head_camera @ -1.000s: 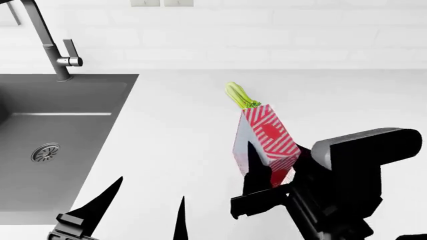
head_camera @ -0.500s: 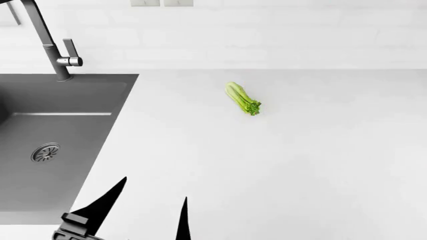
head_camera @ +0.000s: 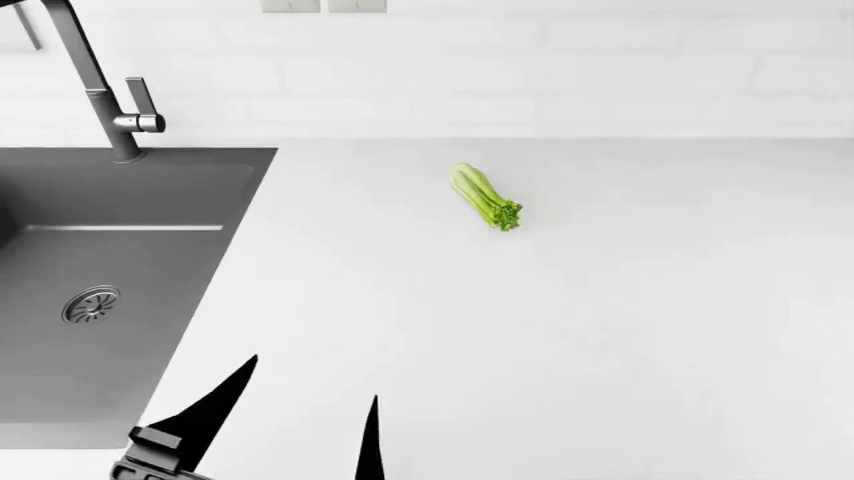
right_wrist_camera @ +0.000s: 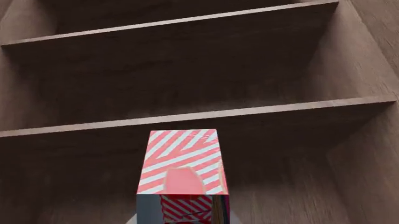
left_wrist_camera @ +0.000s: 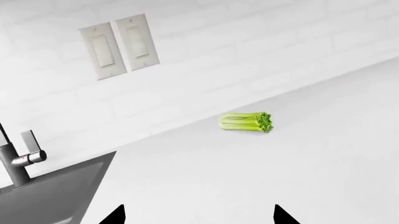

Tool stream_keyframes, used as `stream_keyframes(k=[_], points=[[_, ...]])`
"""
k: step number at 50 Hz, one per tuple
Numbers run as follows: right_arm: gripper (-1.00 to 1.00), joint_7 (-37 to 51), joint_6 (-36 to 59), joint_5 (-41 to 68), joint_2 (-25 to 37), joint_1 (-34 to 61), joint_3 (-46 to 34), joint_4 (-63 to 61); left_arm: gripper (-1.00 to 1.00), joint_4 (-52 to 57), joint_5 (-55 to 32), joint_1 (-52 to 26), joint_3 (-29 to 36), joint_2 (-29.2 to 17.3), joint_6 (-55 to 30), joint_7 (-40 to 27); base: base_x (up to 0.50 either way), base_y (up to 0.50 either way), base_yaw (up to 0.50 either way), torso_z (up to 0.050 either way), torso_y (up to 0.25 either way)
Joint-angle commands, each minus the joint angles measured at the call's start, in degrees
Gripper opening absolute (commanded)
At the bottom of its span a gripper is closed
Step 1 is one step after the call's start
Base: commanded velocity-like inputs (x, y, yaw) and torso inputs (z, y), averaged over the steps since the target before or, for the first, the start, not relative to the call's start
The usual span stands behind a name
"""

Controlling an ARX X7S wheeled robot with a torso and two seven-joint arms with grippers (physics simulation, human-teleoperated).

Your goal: Pick the olive oil bottle and boxed food from the counter and place them in the cabinets closest to them.

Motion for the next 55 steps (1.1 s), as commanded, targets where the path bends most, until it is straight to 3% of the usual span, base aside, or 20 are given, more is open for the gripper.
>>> stream_keyframes(k=[1, 13, 23, 27, 35, 55], points=[[-1.00, -14.01, 2.94, -16.02, -8.32, 0.39, -8.87, 18.11, 1.00, 0.35, -0.42, -0.35, -0.55, -0.30, 0.00, 0.07, 0.00, 0.00, 0.00, 0.000, 0.000], [-1.00, -31.36, 1.96, -27.35, -19.07, 0.10, -17.48, 49.75, 1.00, 1.13, -0.75, -0.22, -0.63, -0.58, -0.60, -0.75, 0.00, 0.00, 0.00, 0.001, 0.001], [-1.00, -45.12, 2.24, -26.00, -28.63, 0.20, -16.65, 82.25, 1.00, 2.40, -4.27, -2.97, 0.31, 2.32, -4.06, -4.02, 0.00, 0.00, 0.00, 0.000, 0.001], [-1.00, -49.32, 1.03, -28.02, -30.18, -0.09, -18.27, 89.43, 1.00, 2.46, -4.80, -4.39, 1.86, 2.65, -3.75, -5.24, 0.00, 0.00, 0.00, 0.000, 0.000], [-1.00, -55.50, 0.26, -31.25, -33.17, -1.62, -21.04, 97.48, 1.00, 2.52, -5.81, -6.68, 4.13, 3.70, -3.37, -7.05, 0.00, 0.00, 0.00, 0.000, 0.000], [-1.00, -53.77, -1.43, -34.24, -32.29, -4.14, -20.08, 94.56, 1.00, 2.45, -6.75, -7.05, 3.25, 4.41, -4.17, -6.96, 0.00, 0.00, 0.00, 0.000, 0.000]])
